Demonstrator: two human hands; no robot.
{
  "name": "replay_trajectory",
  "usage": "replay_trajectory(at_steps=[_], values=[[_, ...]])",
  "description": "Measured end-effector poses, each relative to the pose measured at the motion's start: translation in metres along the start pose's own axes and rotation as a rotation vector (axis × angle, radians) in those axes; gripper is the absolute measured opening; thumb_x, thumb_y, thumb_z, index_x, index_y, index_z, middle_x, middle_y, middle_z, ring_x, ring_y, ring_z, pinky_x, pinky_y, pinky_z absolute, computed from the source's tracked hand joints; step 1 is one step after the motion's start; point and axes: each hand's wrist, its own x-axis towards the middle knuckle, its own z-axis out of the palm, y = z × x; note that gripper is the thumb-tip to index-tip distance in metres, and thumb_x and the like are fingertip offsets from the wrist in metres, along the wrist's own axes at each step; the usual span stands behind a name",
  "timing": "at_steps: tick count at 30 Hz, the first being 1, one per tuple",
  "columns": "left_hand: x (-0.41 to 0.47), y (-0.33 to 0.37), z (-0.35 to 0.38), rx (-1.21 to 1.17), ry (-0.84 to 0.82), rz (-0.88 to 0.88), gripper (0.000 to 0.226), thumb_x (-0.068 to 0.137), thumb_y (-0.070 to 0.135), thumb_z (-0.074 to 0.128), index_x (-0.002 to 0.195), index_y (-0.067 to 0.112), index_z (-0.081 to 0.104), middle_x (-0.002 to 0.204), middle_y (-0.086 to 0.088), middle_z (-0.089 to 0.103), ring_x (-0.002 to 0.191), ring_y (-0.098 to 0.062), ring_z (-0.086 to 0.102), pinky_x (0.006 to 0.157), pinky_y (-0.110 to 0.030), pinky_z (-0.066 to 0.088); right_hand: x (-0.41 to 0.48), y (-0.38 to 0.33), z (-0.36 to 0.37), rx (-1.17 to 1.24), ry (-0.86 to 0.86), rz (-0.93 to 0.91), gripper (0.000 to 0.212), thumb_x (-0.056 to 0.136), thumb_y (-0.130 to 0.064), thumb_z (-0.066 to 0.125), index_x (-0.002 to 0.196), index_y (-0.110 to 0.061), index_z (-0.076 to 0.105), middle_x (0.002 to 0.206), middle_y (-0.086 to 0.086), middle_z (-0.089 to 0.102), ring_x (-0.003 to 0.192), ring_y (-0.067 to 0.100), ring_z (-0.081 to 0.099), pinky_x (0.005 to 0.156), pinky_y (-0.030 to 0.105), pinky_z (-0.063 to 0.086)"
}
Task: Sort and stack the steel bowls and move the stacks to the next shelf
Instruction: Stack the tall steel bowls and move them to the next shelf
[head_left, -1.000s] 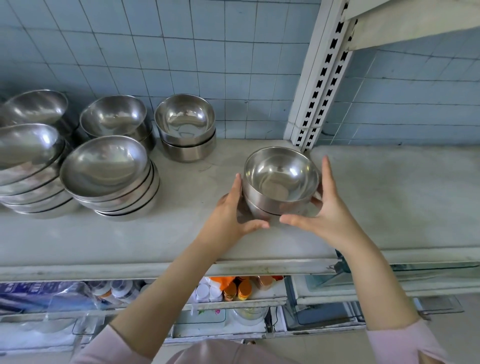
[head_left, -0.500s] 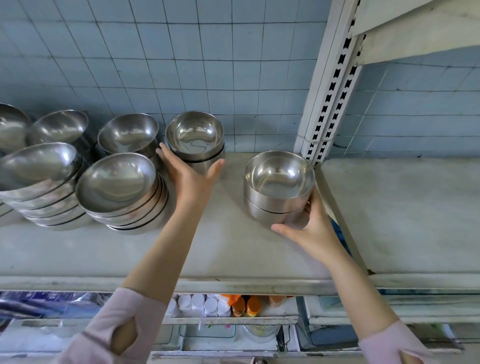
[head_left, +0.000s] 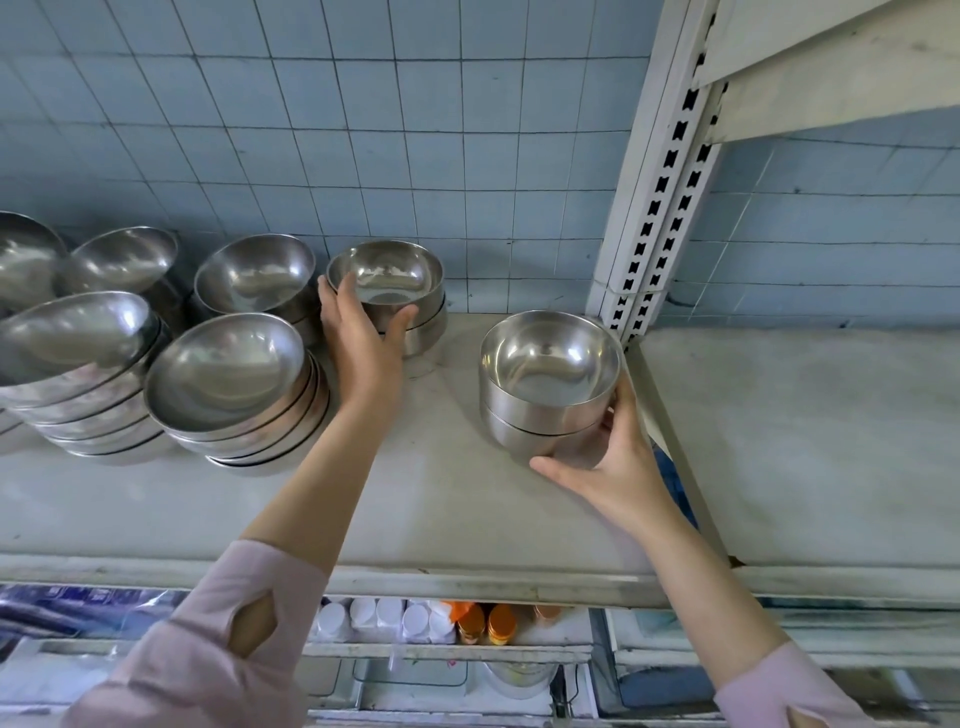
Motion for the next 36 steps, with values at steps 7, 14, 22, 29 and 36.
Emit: replay_trajectory(at_steps=[7,14,22,29,36], values=[[-0.015,0.018,-0.023,-0.049,0.077,0.200,0.052,0.084,0.035,0.071,0.124,0.011,0.047,0.152,-0.010,0.031,0.131,-0.017,0.039,0.110,-0.029,0.035,0.001,0.003,0.002,0.073,0.038,-0.010,0.115,0.058,-0.043,0.092,0.150,-0.038,0.024,0.133,-0.044,0.035,0.118,-0.027,0.038,0.092,0.004,0.034],[-0.056,0.054,-0.034,-0.310,-0.262,0.251,0.039,0.071,0.060,0.071,0.100,0.048,0.049,0.105,0.018,0.058,0.101,-0.010,0.057,0.093,-0.037,0.049,0.000,-0.002,0.001,0.068,0.025,-0.067,0.113,0.059,-0.053,0.089,0.151,-0.035,0.026,0.146,-0.022,0.045,0.133,0.001,0.045,0.107,0.037,0.047],[-0.080,0.053,-0.018,-0.170,-0.491,0.274,0.043,0.072,0.057,0.073,0.104,0.046,0.045,0.137,0.002,0.055,0.125,-0.010,0.051,0.103,-0.019,0.038,-0.001,0.003,0.002,0.027,0.034,-0.047,0.115,0.060,-0.053,0.089,0.151,-0.037,0.021,0.146,-0.015,0.048,0.129,0.005,0.050,0.102,0.039,0.050],[-0.065,0.050,-0.021,-0.057,-0.573,0.326,0.072,0.071,0.065,0.064,0.129,0.024,0.048,0.129,0.007,0.057,0.124,-0.014,0.053,0.106,-0.038,0.042,-0.003,0.002,0.003,0.012,0.032,-0.072,0.123,0.063,-0.053,0.086,0.156,-0.035,0.008,0.153,-0.009,0.041,0.135,0.012,0.047,0.105,0.036,0.047],[-0.049,0.052,-0.024,-0.046,-0.665,0.311,0.075,0.071,0.070,0.066,0.134,0.038,0.039,0.130,0.005,0.058,0.129,-0.014,0.050,0.108,-0.044,0.041,-0.003,0.000,0.005,0.026,0.037,-0.110,0.116,0.067,-0.049,0.084,0.156,-0.027,0.014,0.150,-0.012,0.044,0.130,0.000,0.046,0.100,0.010,0.042]])
